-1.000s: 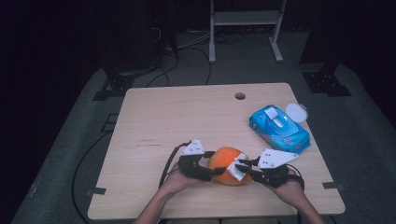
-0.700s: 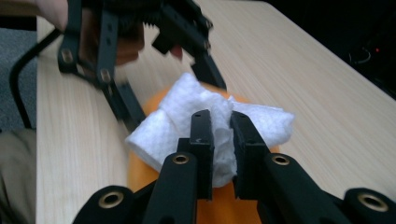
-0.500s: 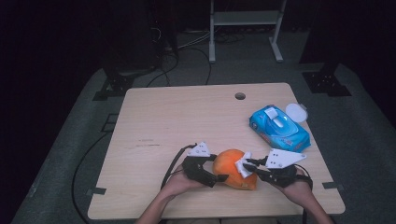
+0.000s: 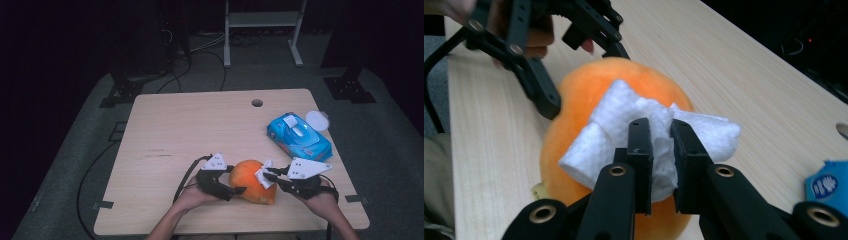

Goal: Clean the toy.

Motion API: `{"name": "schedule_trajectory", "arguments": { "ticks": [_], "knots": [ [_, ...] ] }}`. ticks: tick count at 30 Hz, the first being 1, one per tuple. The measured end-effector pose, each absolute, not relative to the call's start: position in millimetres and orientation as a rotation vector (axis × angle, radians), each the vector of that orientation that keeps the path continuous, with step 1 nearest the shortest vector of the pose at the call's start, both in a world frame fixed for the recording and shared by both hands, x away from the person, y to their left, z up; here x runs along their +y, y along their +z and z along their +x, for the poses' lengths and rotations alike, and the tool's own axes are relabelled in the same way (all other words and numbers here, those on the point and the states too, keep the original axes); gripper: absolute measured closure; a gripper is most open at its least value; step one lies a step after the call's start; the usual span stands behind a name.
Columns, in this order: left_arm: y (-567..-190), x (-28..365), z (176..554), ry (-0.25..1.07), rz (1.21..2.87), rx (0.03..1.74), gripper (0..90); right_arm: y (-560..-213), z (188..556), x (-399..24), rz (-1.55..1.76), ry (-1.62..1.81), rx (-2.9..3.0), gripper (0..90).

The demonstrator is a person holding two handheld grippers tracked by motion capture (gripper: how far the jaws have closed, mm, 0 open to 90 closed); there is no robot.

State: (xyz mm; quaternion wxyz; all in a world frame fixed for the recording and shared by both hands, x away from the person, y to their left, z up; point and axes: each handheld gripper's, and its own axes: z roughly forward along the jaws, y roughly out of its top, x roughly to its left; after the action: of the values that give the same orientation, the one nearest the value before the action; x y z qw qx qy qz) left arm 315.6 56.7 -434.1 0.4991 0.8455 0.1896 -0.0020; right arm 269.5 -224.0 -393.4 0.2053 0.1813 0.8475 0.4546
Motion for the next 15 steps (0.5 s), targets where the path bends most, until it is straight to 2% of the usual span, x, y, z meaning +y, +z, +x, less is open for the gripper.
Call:
{"name": "schedule_trajectory", "arguments": {
  "ticks": [2, 6, 8, 11, 15],
  "knots": [
    [-434, 56, 317, -0.017, 2.051, 0.478, 14.0, -394, 269, -221, 0.501, 1.268, 2.367, 79.9],
    [-429, 52, 310, 0.073, 2.04, 0.437, 26.2, -389, 263, -201, 0.422, 1.277, 2.369, 79.9],
    [-425, 46, 303, 0.147, 2.059, 0.376, 29.1, -385, 261, -192, 0.384, 1.315, 2.37, 79.9],
    [-423, 42, 296, 0.202, 2.086, 0.305, 30.2, -380, 259, -188, 0.351, 1.298, 2.365, 80.0],
    [-424, 42, 294, 0.2, 2.084, 0.29, 29.9, -381, 263, -201, 0.4, 1.277, 2.352, 79.9]
  ]
}}
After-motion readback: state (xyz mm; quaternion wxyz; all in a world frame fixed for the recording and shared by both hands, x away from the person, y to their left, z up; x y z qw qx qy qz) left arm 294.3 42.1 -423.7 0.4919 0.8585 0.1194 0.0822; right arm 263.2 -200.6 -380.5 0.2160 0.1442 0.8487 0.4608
